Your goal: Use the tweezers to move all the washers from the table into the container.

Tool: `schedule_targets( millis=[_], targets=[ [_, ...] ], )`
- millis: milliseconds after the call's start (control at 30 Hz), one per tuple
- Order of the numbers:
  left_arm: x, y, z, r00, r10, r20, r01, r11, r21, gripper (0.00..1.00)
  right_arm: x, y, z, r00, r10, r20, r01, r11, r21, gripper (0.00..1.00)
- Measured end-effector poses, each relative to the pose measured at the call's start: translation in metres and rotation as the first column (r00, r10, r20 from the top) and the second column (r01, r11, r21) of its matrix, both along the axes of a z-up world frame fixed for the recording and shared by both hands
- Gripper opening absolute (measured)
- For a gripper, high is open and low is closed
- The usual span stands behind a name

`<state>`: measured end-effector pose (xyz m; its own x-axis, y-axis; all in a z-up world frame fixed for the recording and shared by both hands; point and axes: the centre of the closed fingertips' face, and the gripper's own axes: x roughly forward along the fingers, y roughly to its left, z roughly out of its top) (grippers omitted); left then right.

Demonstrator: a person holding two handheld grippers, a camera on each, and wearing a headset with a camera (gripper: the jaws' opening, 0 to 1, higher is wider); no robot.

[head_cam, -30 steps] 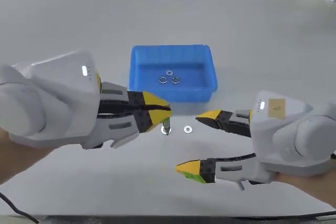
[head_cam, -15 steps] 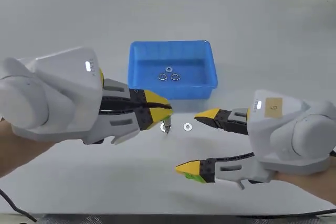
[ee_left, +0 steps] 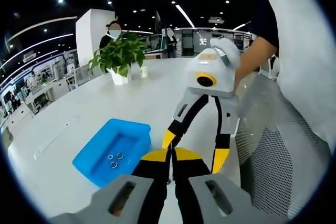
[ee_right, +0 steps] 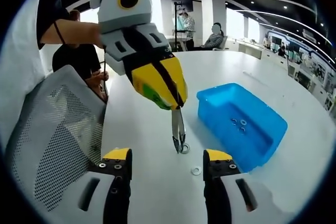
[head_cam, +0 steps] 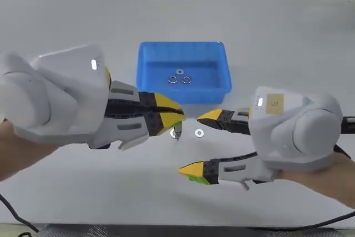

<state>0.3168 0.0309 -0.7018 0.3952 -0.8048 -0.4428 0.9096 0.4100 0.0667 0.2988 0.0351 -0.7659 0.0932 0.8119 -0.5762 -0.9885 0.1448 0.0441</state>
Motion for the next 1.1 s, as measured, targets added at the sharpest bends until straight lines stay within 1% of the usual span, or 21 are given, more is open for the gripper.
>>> schedule_targets(
  millis=[67, 167, 233, 300, 367, 433, 500, 567, 700, 800, 1000, 1100],
  targets=[
    [0.003, 0.002, 0.0, 1.0, -0.006, -0.002, 0.006, 1.0, 0.012, 0.05, 0.006, 0.003, 0.0, 1.0, 0.019, 0.008, -0.019, 1.0, -0.008, 0.53],
    [0.004, 0.004, 0.0, 1.0, -0.01, -0.01, 0.01, 1.0, 0.014, 0.05, 0.011, 0.007, 0.001, 0.999, 0.04, 0.017, -0.04, 0.999, -0.014, 0.5],
    [0.003, 0.004, 0.0, 1.0, -0.019, -0.023, 0.019, 1.0, 0.009, 0.05, 0.014, 0.01, 0.0, 0.998, 0.052, 0.022, -0.052, 0.999, -0.017, 0.5],
    [0.002, 0.002, 0.0, 0.999, -0.023, -0.023, 0.023, 1.0, 0.008, 0.05, 0.017, 0.013, -0.001, 0.998, 0.062, 0.021, -0.062, 0.998, -0.019, 0.48],
    [0.002, 0.001, 0.0, 0.999, -0.023, -0.03, 0.023, 1.0, 0.0, 0.05, 0.018, 0.015, -0.001, 0.997, 0.072, 0.02, -0.071, 0.997, -0.018, 0.46],
    [0.002, 0.0, 0.0, 0.999, -0.02, -0.042, 0.019, 1.0, -0.013, 0.05, 0.018, 0.017, -0.001, 0.996, 0.085, 0.018, -0.085, 0.996, -0.019, 0.42],
    [0.002, 0.0, 0.0, 0.999, -0.016, -0.041, 0.015, 1.0, -0.02, 0.05, 0.017, 0.019, -0.002, 0.993, 0.115, 0.012, -0.115, 0.993, -0.021, 0.36],
    [0.001, -0.002, 0.001, 0.999, -0.017, -0.043, 0.016, 1.0, -0.023, 0.05, 0.017, 0.02, -0.002, 0.991, 0.132, 0.012, -0.132, 0.991, -0.024, 0.33],
    [0.0, -0.001, 0.001, 0.999, -0.017, -0.045, 0.016, 1.0, -0.025, 0.05, 0.018, 0.021, -0.004, 0.987, 0.162, 0.007, -0.161, 0.986, -0.035, 0.31],
    [0.001, 0.001, 0.0, 0.999, -0.015, -0.047, 0.014, 1.0, -0.025, 0.05, 0.018, 0.022, -0.006, 0.983, 0.181, 0.002, -0.181, 0.983, -0.043, 0.27],
    [0.0, 0.0, 0.0, 0.999, -0.017, -0.047, 0.016, 1.0, -0.025, 0.05, 0.017, 0.025, -0.008, 0.98, 0.201, 0.005, -0.2, 0.978, -0.05, 0.24],
    [0.0, 0.0, 0.0, 0.999, -0.018, -0.048, 0.017, 0.999, -0.027, 0.05, 0.015, 0.025, -0.011, 0.974, 0.225, 0.009, -0.224, 0.972, -0.071, 0.22]
  ],
)
